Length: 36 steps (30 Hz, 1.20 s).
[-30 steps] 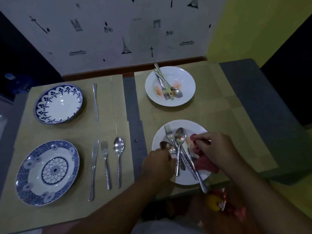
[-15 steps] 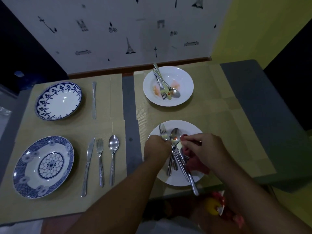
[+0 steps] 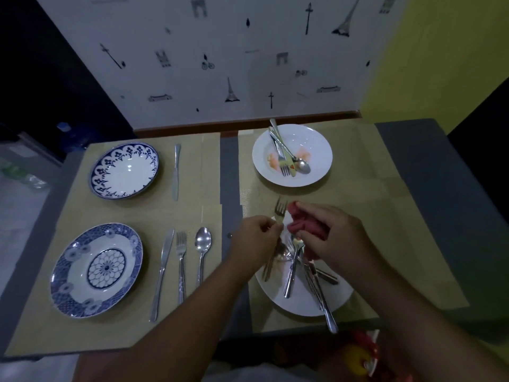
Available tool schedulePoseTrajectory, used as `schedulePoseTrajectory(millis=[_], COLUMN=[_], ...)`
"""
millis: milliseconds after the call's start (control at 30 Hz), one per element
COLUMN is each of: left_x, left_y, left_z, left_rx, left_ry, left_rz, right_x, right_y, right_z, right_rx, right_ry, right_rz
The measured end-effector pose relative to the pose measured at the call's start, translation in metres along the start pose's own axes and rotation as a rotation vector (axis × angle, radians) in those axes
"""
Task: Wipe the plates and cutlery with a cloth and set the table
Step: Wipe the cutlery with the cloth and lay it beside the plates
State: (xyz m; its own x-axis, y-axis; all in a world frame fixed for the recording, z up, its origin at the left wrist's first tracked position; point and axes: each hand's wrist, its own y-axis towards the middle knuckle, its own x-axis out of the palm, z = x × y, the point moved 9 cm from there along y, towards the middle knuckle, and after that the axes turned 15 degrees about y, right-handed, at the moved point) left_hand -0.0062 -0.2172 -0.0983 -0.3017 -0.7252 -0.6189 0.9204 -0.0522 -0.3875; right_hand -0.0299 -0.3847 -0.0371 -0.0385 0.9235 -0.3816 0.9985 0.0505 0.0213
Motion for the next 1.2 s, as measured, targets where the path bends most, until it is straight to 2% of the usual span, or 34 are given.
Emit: schedulePoseTrajectory(millis=[167,267,367,567,700,833,900,1067,1200], left_x=[0.002,-0.002,-0.006,-0.014,-0.014,-0.030,-0.033,-0.021,-0.018], left_y=[-0.036,-0.054,-0.060,-0.061,-0.068,-0.061,-0.057,-0.057,-0.058], left_z=[0.002,-0.008,-0.018,-0.024,-0.020,-0.030,-0.036,-0.043,-0.052], left_rx=[0.028,0.016,-0.035,-0.009,0.030,-0.048,-0.085,-0.163,-0.165], left_ry=[-0.069,-0.065,-0.136,-0.116,-0.145,-0.238,-0.239,-0.309,-0.359], left_rz=[-0.128,-0.126,-0.114,-0.158,-0.219,-0.129,-0.124,-0.263,-0.258], right_x=[0.038,0.048,0.039,0.060,0.017,-0.001,0.011,0.061,0.095], right_y=[-0.010,-0.010,0.000,-0.016,0.015,0.005,-0.007,-0.026,-0.035], right_z=[-0.019,-0.019,-0.018,-0.018,0.005,-0.003,-0.013,-0.025,-0.021], right_rx=[-0.297,-0.345,-0.308,-0.282,-0.091,-0.011,-0.019,-0.109,-0.212], right_ry=[-0.258,-0.315,-0.318,-0.421,-0.389,-0.180,-0.188,-0.231,-0.327], right_rz=[-0.124,-0.135,-0.015,-0.081,0.123,0.284,0.252,0.034,-0.143])
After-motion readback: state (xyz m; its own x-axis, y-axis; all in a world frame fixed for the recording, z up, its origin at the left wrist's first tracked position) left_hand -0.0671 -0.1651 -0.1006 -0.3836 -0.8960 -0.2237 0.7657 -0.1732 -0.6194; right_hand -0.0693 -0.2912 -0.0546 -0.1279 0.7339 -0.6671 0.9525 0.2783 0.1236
